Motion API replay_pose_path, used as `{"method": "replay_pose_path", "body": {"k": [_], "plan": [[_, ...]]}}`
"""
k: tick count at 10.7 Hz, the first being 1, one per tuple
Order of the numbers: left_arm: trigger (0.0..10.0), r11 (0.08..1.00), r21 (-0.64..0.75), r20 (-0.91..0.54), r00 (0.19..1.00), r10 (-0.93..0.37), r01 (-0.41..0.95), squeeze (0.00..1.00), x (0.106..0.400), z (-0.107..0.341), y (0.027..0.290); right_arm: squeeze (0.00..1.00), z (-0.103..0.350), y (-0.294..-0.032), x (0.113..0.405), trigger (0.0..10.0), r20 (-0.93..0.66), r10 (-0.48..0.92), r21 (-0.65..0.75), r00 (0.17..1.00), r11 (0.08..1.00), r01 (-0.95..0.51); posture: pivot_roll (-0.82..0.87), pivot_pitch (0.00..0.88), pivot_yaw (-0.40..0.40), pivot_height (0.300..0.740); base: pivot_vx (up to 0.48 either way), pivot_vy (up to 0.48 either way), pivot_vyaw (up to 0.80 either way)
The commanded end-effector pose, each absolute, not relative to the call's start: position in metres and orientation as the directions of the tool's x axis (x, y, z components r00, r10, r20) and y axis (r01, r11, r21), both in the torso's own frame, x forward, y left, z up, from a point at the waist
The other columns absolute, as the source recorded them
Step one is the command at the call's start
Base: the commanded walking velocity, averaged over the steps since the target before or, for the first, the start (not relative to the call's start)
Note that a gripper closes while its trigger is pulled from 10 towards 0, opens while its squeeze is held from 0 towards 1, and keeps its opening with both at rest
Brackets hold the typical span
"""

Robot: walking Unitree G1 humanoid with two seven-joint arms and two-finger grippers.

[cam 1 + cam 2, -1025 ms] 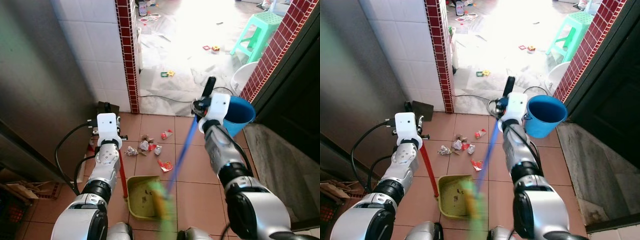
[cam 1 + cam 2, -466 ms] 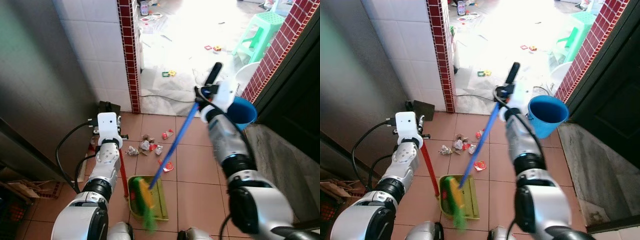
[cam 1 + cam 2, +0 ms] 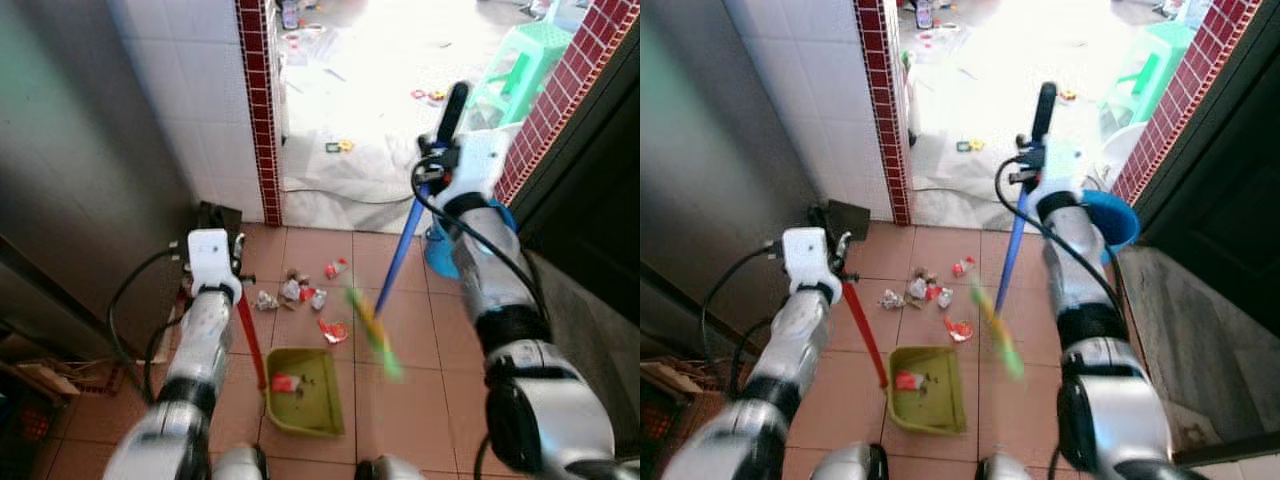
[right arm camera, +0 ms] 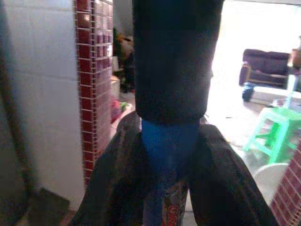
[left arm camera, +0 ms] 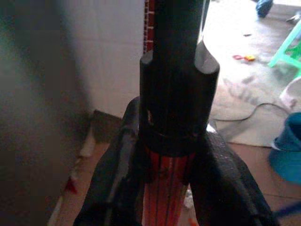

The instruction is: Sweep floor

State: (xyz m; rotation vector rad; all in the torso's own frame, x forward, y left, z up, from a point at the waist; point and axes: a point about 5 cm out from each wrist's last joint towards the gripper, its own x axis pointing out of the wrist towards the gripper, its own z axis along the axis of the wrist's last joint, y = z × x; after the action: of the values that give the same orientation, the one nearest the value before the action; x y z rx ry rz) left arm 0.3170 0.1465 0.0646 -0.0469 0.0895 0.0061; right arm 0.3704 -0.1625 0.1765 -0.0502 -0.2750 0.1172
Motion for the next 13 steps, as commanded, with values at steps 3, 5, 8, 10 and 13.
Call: {"method": "replay_pose_path", "body": {"k": [3,5,8,10,13], "plan": [[10.0,0.995,-0.098,0.038,0.999,-0.023,0.026,0.00,0.306,0.100,0.152,0.00,0.144,-0.162,0.355,10.0,0.184,0.050,-0.059,0.982,0.997,-0.039,0.00,0.000,0.012,0.740,0.000,0.000,-0.27],[10.0,0.992,-0.120,0.023,0.999,-0.023,0.025,0.00,0.302,0.105,0.157,0.00,0.145,-0.157,0.356,10.0,0.193,0.033,-0.082,0.981,0.996,-0.017,0.00,0.000,0.010,0.740,0.000,0.000,-0.80],[10.0,0.991,-0.130,0.032,0.999,-0.038,0.041,0.00,0.305,0.118,0.153,0.00,0.149,-0.157,0.360,10.0,0.209,-0.009,-0.144,0.978,0.989,0.040,0.00,0.000,0.006,0.740,0.000,0.000,-0.68],[10.0,0.987,-0.148,0.021,0.998,-0.067,0.069,0.00,0.307,0.120,0.149,0.00,0.143,-0.154,0.357,10.0,0.199,-0.022,-0.158,0.980,0.986,0.054,-0.01,0.000,0.011,0.740,0.000,-0.124,0.00],[10.0,0.987,-0.143,0.002,0.998,-0.069,0.068,0.00,0.306,0.120,0.148,0.00,0.139,-0.156,0.356,10.0,0.183,-0.045,-0.160,0.982,0.984,0.075,-0.02,0.000,0.022,0.740,0.000,-0.345,0.00]]}}
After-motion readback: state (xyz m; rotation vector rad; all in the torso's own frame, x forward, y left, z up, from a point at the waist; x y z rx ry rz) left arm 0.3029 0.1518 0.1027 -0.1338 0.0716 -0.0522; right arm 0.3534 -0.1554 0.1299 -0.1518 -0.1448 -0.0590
